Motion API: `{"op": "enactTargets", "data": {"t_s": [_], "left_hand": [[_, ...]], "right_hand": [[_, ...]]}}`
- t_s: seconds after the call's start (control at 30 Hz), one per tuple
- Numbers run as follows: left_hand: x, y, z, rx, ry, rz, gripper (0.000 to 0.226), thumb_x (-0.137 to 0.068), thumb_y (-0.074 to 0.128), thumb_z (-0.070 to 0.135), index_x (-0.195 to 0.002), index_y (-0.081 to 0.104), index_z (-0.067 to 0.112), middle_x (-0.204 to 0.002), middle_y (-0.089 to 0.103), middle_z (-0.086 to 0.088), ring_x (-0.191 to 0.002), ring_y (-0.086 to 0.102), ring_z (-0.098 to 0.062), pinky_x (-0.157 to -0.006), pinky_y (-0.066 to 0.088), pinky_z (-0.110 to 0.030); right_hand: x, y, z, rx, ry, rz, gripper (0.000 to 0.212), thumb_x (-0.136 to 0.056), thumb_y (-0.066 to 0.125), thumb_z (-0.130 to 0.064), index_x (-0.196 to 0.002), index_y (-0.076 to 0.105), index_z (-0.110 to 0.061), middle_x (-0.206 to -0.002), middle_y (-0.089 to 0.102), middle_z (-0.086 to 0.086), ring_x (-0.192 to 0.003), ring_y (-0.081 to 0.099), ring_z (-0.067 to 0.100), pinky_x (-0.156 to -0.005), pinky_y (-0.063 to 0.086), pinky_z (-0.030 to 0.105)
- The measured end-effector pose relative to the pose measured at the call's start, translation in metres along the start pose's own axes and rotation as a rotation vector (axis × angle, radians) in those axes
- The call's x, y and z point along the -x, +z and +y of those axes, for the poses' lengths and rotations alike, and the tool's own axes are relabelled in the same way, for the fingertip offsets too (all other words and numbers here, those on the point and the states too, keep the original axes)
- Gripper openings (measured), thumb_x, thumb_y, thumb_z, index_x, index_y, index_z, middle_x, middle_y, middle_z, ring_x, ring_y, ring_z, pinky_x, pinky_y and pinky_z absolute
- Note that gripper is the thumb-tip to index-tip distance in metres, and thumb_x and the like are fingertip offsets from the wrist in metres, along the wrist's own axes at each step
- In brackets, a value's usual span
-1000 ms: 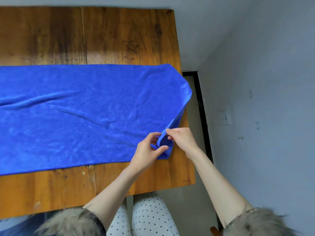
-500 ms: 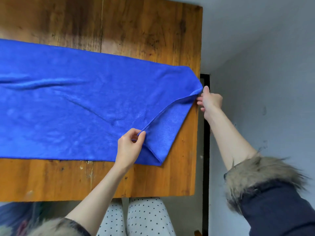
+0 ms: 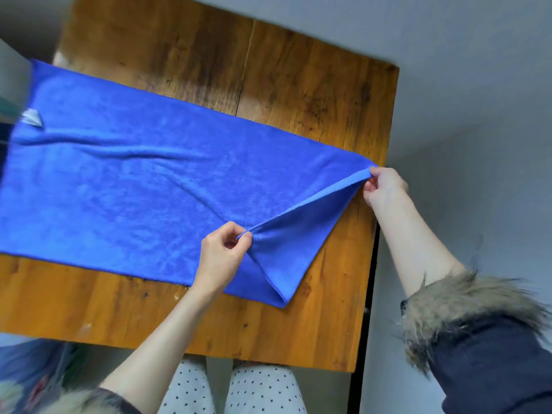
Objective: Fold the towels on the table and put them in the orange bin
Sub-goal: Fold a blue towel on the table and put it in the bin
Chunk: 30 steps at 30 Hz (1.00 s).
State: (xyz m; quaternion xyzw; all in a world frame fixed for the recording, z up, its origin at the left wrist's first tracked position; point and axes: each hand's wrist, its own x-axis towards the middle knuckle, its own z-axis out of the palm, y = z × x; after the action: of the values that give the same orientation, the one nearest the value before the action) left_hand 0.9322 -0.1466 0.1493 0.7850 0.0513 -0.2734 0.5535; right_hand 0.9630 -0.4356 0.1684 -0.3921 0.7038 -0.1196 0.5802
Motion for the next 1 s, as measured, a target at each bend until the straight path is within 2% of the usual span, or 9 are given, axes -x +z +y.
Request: {"op": "enactTargets", "data": {"t_s": [0.07,0.17,0.27,0.37,0.53,0.73,0.83,0.9,1.0], "left_hand": [[-0.004,-0.022,0.003,0.016,0.02,0.018,0.023,-0.086,0.058,0.005,-0.063,0.052,0.005,-0.062,0.05,-0.016,-0.06,0.04,-0.018,-0.058,0.032,-0.03],[-0.009,-0.061,0.005,0.041,0.033,0.031,0.025,-0.085,0.056,-0.001,-0.062,0.051,0.007,-0.058,0.049,-0.004,-0.061,0.042,-0.019,-0.06,0.035,-0.034],[-0.013,-0.108,0.007,0.069,0.06,0.036,0.024,-0.081,0.056,0.002,-0.059,0.048,0.009,-0.056,0.045,0.0,-0.061,0.04,-0.019,-0.063,0.039,-0.04],[-0.011,-0.158,0.009,0.119,0.08,0.054,0.014,-0.07,0.047,0.013,-0.057,0.043,0.009,-0.053,0.04,0.004,-0.058,0.036,-0.017,-0.059,0.037,-0.035],[-0.016,-0.236,0.003,0.274,0.068,0.138,0.016,-0.066,0.044,0.01,-0.051,0.037,0.012,-0.051,0.034,-0.004,-0.057,0.032,-0.02,-0.054,0.029,-0.03],[-0.022,-0.305,-0.015,0.386,0.081,0.228,0.037,-0.066,0.04,0.005,-0.037,0.033,0.028,-0.04,0.027,0.013,-0.041,0.025,0.0,-0.042,0.023,-0.012],[-0.029,-0.332,-0.034,0.464,0.047,0.337,0.034,-0.064,0.041,0.006,-0.041,0.026,0.027,-0.044,0.021,0.012,-0.047,0.016,-0.005,-0.047,0.012,-0.022],[-0.035,-0.343,-0.052,0.45,-0.005,0.404,0.034,-0.067,0.043,0.007,-0.044,0.026,0.026,-0.045,0.023,0.012,-0.045,0.02,-0.006,-0.044,0.016,-0.02],[-0.044,-0.349,-0.08,0.329,-0.18,0.479,0.032,-0.081,0.049,0.007,-0.052,0.042,0.018,-0.046,0.042,0.006,-0.04,0.047,-0.009,-0.045,0.037,-0.023]], "right_hand": [[0.028,0.015,-0.001,0.052,-0.132,0.016,0.009,-0.082,0.061,-0.002,-0.079,0.061,-0.01,-0.075,0.059,0.003,-0.062,0.057,0.012,-0.041,0.042,0.016],[0.068,0.04,0.002,0.258,-0.409,-0.024,0.016,-0.086,0.062,-0.012,-0.102,0.066,-0.013,-0.096,0.065,0.003,-0.089,0.062,0.016,-0.058,0.048,0.014],[0.112,0.071,0.009,0.47,-0.682,-0.103,0.023,-0.088,0.061,-0.014,-0.111,0.064,-0.013,-0.103,0.065,0.003,-0.096,0.06,0.015,-0.066,0.047,0.009],[0.162,0.111,0.027,0.618,-0.859,-0.173,0.02,-0.089,0.059,-0.017,-0.107,0.066,-0.012,-0.088,0.063,-0.001,-0.097,0.06,0.018,-0.087,0.049,0.025],[0.238,0.186,0.057,0.668,-0.993,-0.298,0.018,-0.087,0.059,-0.019,-0.101,0.069,-0.012,-0.082,0.062,-0.002,-0.094,0.061,0.019,-0.091,0.046,0.03],[0.307,0.264,0.09,0.694,-1.144,-0.404,0.014,-0.085,0.058,-0.018,-0.087,0.071,-0.013,-0.075,0.061,-0.005,-0.084,0.062,0.015,-0.085,0.041,0.025],[0.325,0.296,0.106,0.682,-1.167,-0.444,0.016,-0.086,0.056,-0.018,-0.087,0.071,-0.013,-0.073,0.062,-0.006,-0.084,0.062,0.015,-0.084,0.042,0.025],[0.327,0.316,0.117,0.725,-1.158,-0.504,0.018,-0.087,0.053,-0.017,-0.09,0.071,-0.013,-0.079,0.066,-0.003,-0.087,0.063,0.016,-0.086,0.045,0.026],[0.315,0.341,0.137,0.838,-1.052,-0.657,0.028,-0.089,0.05,-0.017,-0.114,0.064,-0.013,-0.102,0.069,0.006,-0.099,0.063,0.021,-0.095,0.047,0.033]]}}
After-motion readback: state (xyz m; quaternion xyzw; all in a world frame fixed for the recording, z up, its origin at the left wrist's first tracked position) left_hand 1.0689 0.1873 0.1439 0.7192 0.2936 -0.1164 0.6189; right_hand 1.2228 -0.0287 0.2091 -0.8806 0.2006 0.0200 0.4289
